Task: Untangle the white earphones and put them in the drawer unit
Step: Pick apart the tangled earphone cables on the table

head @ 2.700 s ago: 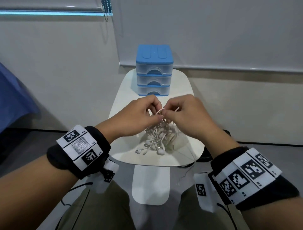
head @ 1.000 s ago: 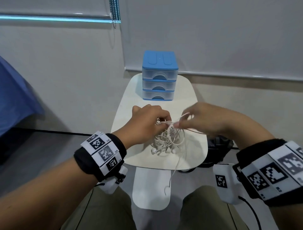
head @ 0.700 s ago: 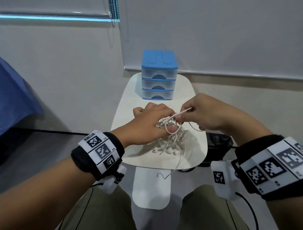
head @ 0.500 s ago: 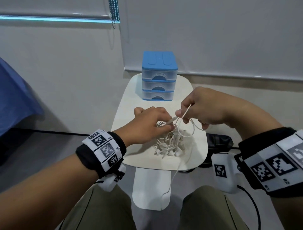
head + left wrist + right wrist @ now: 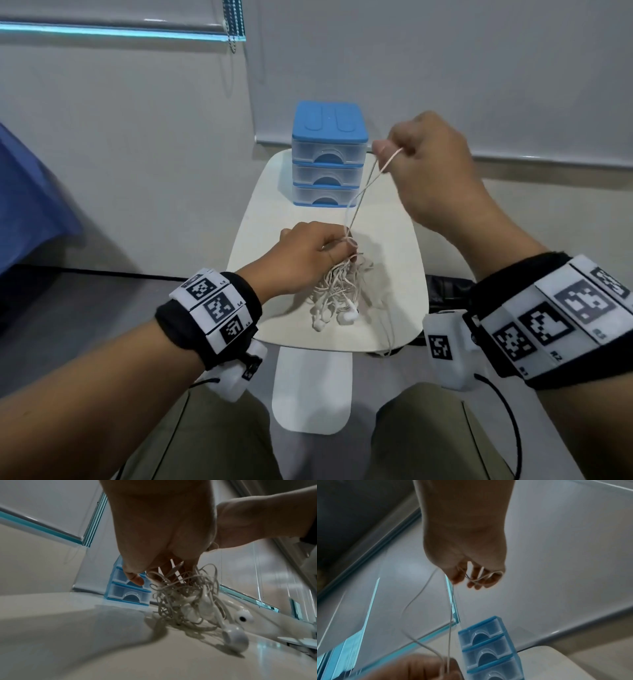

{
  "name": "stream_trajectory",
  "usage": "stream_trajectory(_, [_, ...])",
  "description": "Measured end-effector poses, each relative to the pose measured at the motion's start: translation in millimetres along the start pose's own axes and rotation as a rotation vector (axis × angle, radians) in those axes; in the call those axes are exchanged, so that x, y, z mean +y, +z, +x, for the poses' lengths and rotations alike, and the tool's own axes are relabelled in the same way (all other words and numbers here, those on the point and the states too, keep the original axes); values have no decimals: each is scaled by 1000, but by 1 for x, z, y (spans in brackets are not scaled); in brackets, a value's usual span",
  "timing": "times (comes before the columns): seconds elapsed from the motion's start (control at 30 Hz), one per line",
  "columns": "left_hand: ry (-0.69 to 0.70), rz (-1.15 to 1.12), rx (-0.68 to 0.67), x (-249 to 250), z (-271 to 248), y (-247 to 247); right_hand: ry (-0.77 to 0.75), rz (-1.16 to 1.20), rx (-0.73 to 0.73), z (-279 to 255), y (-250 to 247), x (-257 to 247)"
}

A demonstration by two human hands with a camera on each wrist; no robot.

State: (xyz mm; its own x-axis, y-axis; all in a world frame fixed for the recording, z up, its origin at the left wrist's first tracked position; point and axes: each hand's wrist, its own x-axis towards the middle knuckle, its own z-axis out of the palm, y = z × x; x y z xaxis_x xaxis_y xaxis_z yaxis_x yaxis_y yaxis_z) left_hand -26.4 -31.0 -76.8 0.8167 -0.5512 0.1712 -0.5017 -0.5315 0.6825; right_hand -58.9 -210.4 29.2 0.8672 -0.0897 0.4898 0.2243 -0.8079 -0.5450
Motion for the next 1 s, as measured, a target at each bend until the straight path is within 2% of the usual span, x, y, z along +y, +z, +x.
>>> stream_trajectory(0.1, [-10, 29, 6, -3, 1, -1, 66, 577, 87, 0, -5, -6])
stream_trajectory(0.13, [-5, 32, 5, -2, 1, -2, 109, 708, 80, 0, -7, -9])
stream_trajectory(0.17, [0, 37, 2, -3, 1, -4, 126, 730, 85, 1, -9, -11])
stream_trajectory(0.23, [7, 43, 1, -3, 1, -7, 81, 492, 101, 2, -13, -8])
stream_trajectory(0.3, [22, 14, 7, -1, 0, -12, 45, 185, -7, 4, -16, 2])
stream_trajectory(0.33, [29, 11, 8, 0, 0, -14, 67, 93, -127, 1, -17, 6])
stream_trajectory(0.43, [46, 62, 7, 4, 4, -23, 166, -88, -609, -16, -13, 14])
stream_trajectory(0.5, [57, 118, 14, 6, 7, -26, 84, -167, -718, -23, -7, 20])
stream_trajectory(0.57, [58, 134, 9, 7, 7, -28, 40, -97, -643, -25, -5, 20])
stream_trajectory(0.73, [56, -44, -28, 2, 2, -26, -80, 450, -67, -16, -7, 5])
stream_trajectory(0.8, [65, -76, -12, 2, -1, -26, -82, 618, 104, -9, -10, -6])
stream_trajectory(0.93, [72, -116, 17, -1, -2, -26, -101, 857, 219, -6, -17, -24])
stream_trajectory(1.0, [67, -141, 30, -1, -3, -25, -153, 738, 315, -8, -15, -29])
